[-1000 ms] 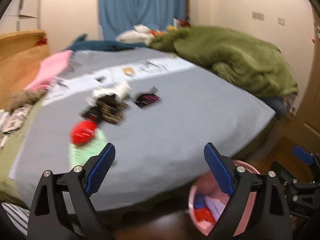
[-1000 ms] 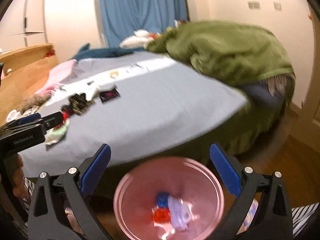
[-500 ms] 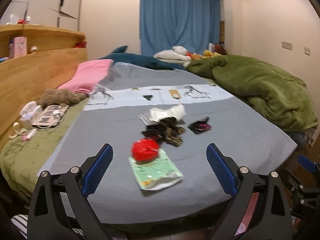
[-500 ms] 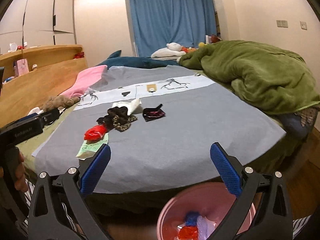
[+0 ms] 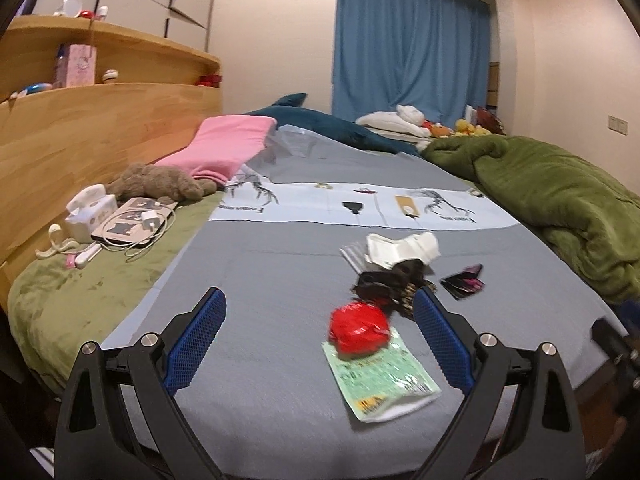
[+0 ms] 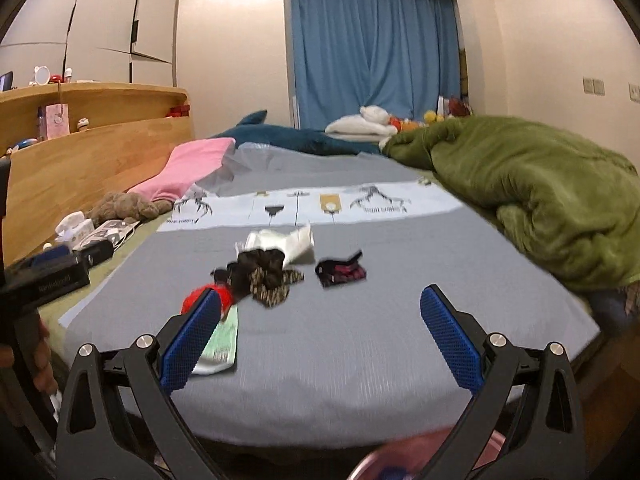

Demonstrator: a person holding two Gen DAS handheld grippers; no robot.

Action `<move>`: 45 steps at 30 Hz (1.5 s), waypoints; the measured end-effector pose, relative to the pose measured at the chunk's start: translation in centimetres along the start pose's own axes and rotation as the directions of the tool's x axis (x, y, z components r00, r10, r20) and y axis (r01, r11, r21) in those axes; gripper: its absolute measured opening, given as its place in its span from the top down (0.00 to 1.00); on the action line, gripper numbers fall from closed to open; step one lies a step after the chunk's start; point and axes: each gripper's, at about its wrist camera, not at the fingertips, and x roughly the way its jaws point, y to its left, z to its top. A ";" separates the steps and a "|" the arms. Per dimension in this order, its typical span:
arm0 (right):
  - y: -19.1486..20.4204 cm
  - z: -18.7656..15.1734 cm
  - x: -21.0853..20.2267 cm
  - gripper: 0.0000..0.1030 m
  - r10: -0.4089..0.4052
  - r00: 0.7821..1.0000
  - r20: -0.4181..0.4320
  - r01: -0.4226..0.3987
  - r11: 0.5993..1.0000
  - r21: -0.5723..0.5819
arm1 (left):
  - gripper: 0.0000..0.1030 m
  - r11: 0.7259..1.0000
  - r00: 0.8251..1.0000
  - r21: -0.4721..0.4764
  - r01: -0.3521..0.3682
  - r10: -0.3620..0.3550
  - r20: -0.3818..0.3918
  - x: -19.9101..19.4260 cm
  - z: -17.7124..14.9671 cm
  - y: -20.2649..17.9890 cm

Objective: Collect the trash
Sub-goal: 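Move both tools back over the remaining trash on the bed, then grasp the red plastic bag with left tool while right tool grasps black-pink wrapper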

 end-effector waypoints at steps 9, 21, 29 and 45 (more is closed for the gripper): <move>-0.2 1.7 7.2 0.05 -0.042 0.999 -0.028 0.043 0.999 0.004 | 0.11 0.996 0.996 -0.075 0.047 -0.052 -0.077 7.2 -1.8 0.2; -1.5 2.8 17.8 0.05 -0.118 0.991 -0.066 0.119 0.993 0.010 | 0.11 0.990 0.977 0.025 0.141 -0.135 -0.163 14.9 -3.0 -3.0; -2.0 2.2 23.3 0.05 -0.107 0.986 -0.131 0.114 0.992 0.048 | 0.12 0.990 0.960 0.026 0.141 -0.131 -0.247 17.8 -4.1 -3.3; -2.8 -0.7 31.4 0.05 -0.041 0.902 -0.429 0.086 0.993 0.086 | 0.30 0.986 0.947 0.026 0.167 -0.153 -0.284 18.8 -4.8 -3.6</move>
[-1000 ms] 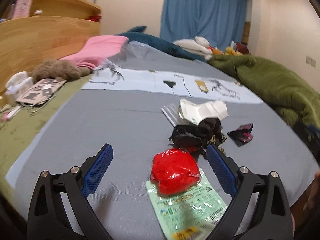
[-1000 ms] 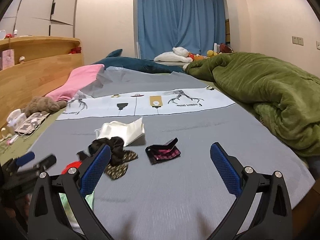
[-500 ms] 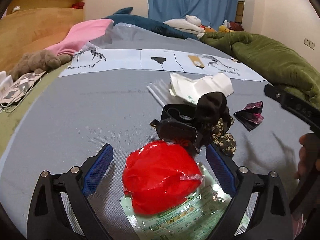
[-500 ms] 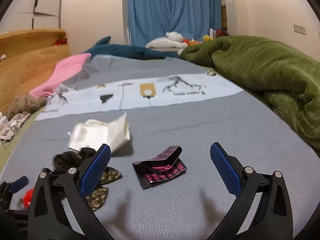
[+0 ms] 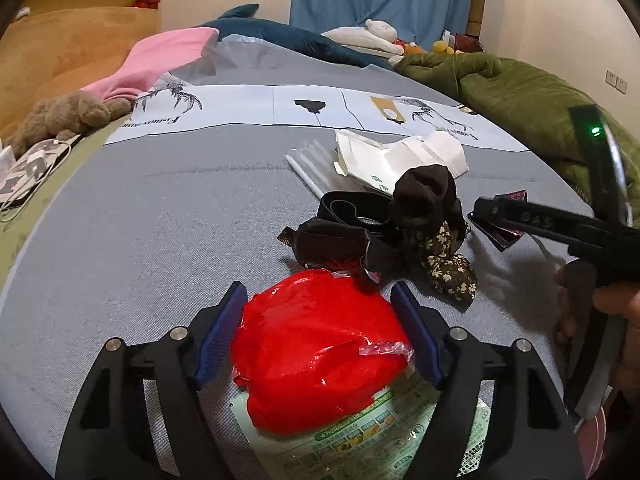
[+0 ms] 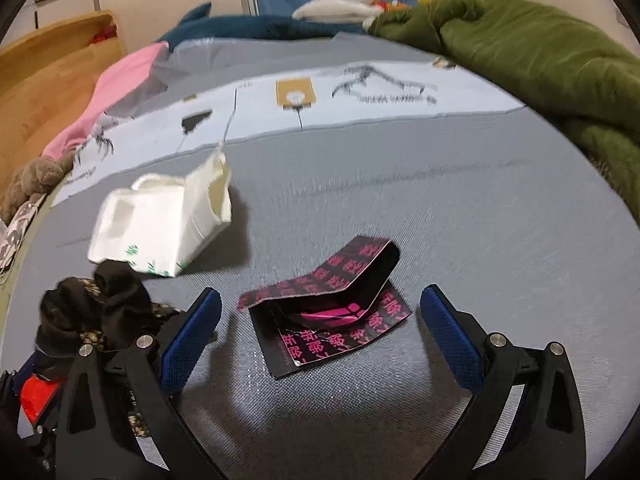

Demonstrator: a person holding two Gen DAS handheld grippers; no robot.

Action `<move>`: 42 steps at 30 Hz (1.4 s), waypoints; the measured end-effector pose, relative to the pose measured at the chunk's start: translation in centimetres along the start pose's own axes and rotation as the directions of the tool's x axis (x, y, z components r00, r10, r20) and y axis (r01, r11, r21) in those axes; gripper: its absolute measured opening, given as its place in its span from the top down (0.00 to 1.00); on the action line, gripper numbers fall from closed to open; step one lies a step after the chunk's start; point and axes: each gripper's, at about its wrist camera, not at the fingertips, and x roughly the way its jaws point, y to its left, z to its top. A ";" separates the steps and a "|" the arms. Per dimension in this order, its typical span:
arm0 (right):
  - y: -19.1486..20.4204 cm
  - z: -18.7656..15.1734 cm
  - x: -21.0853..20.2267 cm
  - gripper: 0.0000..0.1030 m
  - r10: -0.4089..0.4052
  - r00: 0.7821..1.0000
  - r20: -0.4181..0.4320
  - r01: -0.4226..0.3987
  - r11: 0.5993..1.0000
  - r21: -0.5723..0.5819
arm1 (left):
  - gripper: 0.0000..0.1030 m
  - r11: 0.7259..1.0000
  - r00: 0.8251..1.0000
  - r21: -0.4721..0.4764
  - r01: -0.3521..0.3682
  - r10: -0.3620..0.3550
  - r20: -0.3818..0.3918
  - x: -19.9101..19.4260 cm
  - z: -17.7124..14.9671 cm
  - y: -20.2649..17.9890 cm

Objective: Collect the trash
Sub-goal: 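Grasp the red plastic bag with left tool while right tool grasps black-pink wrapper, then carry both items over the pink bucket and open both tools to drop them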

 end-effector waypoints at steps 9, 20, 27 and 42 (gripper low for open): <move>-0.9 -0.2 -0.1 0.36 0.077 0.997 0.017 -0.078 0.996 0.038 | 0.30 1.000 1.000 -0.006 0.001 -0.001 0.011 -0.1 0.1 0.0; -1.1 -0.3 -2.4 0.37 0.058 0.989 0.137 -0.065 0.997 0.045 | 0.31 0.999 0.997 -0.038 -0.019 0.021 0.073 -1.3 0.5 0.4; -0.2 -0.2 -5.5 0.37 0.022 0.966 0.257 -0.020 1.000 -0.011 | 0.31 0.998 0.993 -0.054 -0.019 0.025 0.119 -2.8 1.3 0.7; -0.5 -1.9 -14.2 0.37 0.028 0.939 0.342 -0.009 0.998 -0.056 | 0.31 1.000 0.984 -0.026 0.000 0.004 0.178 -7.7 2.0 -0.6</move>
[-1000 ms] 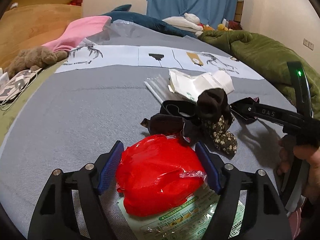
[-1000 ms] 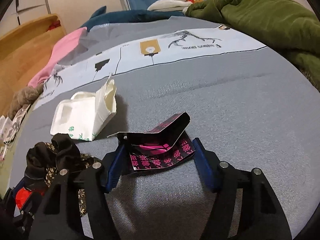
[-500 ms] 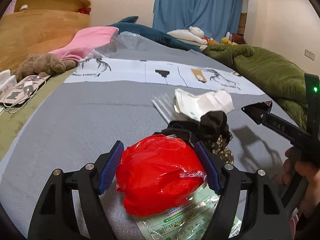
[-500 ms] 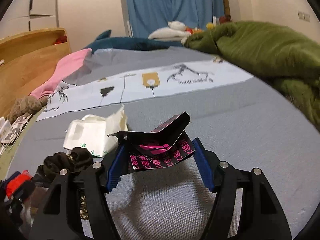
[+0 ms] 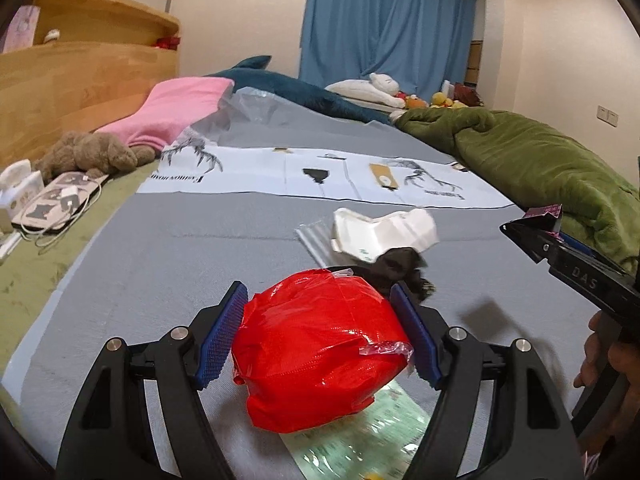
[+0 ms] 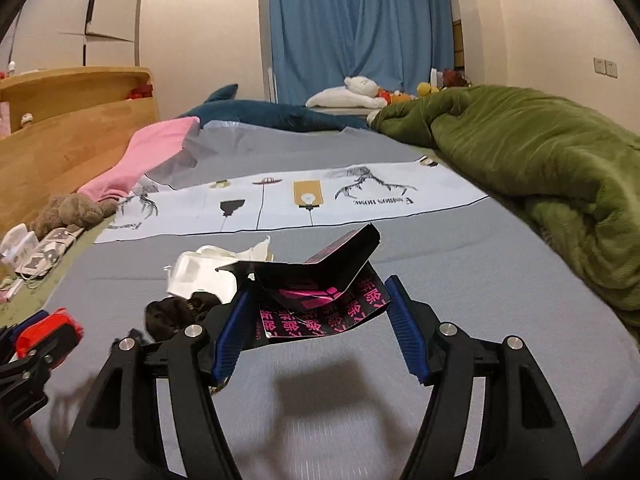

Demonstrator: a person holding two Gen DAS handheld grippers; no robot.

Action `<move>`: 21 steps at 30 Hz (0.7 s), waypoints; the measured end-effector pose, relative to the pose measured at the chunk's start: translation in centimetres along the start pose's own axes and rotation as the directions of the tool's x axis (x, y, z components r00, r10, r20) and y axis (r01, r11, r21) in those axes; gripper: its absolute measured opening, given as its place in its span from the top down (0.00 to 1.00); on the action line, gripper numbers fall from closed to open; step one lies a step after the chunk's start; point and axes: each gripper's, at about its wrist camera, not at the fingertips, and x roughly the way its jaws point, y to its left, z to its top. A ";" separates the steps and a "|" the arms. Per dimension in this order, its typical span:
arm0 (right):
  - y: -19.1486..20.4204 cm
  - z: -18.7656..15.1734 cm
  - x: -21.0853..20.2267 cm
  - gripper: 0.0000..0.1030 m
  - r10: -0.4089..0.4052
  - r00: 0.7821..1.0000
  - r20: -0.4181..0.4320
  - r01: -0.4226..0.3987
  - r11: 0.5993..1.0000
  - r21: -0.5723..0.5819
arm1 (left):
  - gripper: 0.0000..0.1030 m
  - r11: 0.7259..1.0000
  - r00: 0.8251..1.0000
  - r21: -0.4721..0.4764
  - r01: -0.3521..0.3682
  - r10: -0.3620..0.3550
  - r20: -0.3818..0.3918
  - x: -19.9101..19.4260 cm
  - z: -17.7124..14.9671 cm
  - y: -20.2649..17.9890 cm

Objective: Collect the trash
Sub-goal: 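Carry both items over the pink bucket and open both tools to drop them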

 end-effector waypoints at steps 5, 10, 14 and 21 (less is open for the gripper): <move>-1.2 -0.4 -4.9 0.36 0.002 1.000 0.019 -0.003 1.000 0.013 | 0.31 0.997 0.998 0.042 0.066 -0.066 0.009 -3.0 0.0 -2.6; -3.2 -1.6 -10.9 0.36 -0.006 0.999 0.033 0.006 1.000 0.012 | 0.31 0.986 0.989 0.078 0.149 -0.149 0.003 -6.1 -0.8 -6.1; -4.9 -3.3 -14.7 0.36 -0.021 0.999 0.024 0.021 1.000 0.008 | 0.31 0.973 0.978 0.101 0.208 -0.207 -0.015 -8.2 -2.0 -8.8; -8.1 -7.3 -20.9 0.36 -0.067 0.998 -0.007 0.067 0.998 0.021 | 0.31 0.941 0.950 0.134 0.309 -0.300 -0.084 -10.7 -5.2 -13.3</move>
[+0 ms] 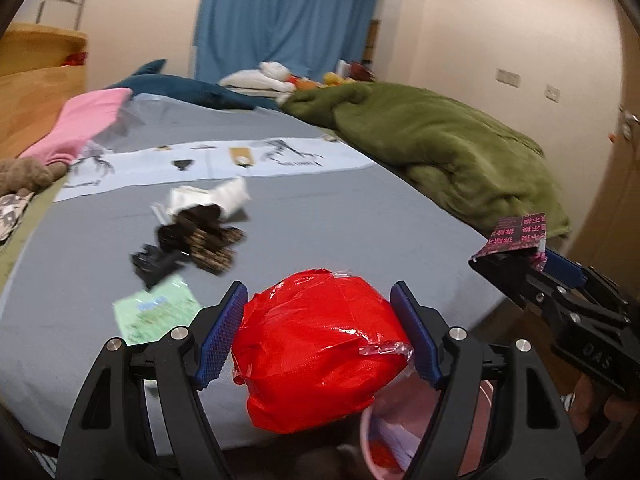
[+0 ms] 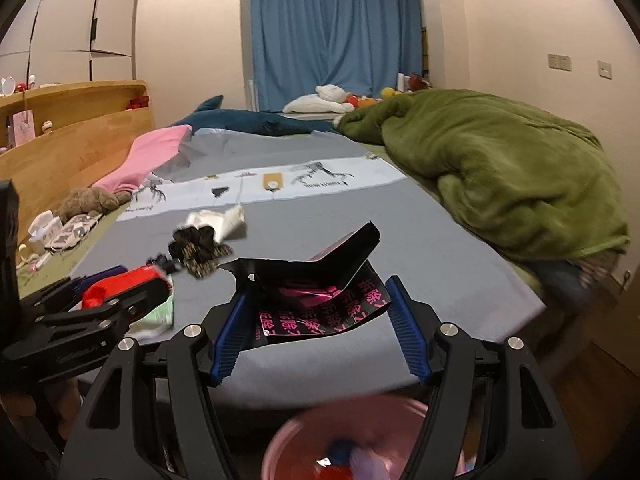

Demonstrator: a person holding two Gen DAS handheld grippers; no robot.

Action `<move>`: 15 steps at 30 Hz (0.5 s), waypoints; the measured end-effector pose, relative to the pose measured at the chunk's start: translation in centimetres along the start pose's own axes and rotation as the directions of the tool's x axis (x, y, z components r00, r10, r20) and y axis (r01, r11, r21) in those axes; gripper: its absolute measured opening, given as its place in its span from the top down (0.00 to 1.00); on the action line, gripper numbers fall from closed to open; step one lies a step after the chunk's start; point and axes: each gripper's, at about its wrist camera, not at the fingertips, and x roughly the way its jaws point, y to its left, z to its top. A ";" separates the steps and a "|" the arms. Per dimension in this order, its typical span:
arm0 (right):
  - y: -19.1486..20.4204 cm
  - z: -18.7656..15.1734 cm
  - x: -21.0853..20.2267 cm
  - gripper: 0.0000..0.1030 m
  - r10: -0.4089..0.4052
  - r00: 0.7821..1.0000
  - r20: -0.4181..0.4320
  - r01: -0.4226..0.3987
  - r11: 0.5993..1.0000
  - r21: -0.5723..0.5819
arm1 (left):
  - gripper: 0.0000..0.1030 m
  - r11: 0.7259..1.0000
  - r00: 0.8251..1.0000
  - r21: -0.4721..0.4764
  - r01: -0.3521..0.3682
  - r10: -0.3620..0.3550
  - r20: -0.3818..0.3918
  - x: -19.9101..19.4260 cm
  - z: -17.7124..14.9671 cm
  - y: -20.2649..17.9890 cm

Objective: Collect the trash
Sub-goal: 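Carry both items over the pink bucket and open both tools to drop them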

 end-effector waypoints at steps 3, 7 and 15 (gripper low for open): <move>-1.4 -2.0 -2.0 0.36 -0.033 0.999 -0.009 0.033 0.999 -0.007 | 0.30 0.999 0.999 0.035 0.033 -0.033 -0.025 0.1 -1.0 -2.4; -3.2 -4.8 -3.8 0.36 -0.078 0.996 -0.038 0.077 0.997 -0.021 | 0.30 0.996 0.995 0.018 0.084 -0.083 -0.064 0.6 -2.1 -4.4; -6.5 -8.9 -4.6 0.36 -0.114 0.986 -0.121 0.117 0.993 0.021 | 0.30 0.990 0.981 0.053 0.131 -0.122 -0.151 2.6 -4.8 -8.4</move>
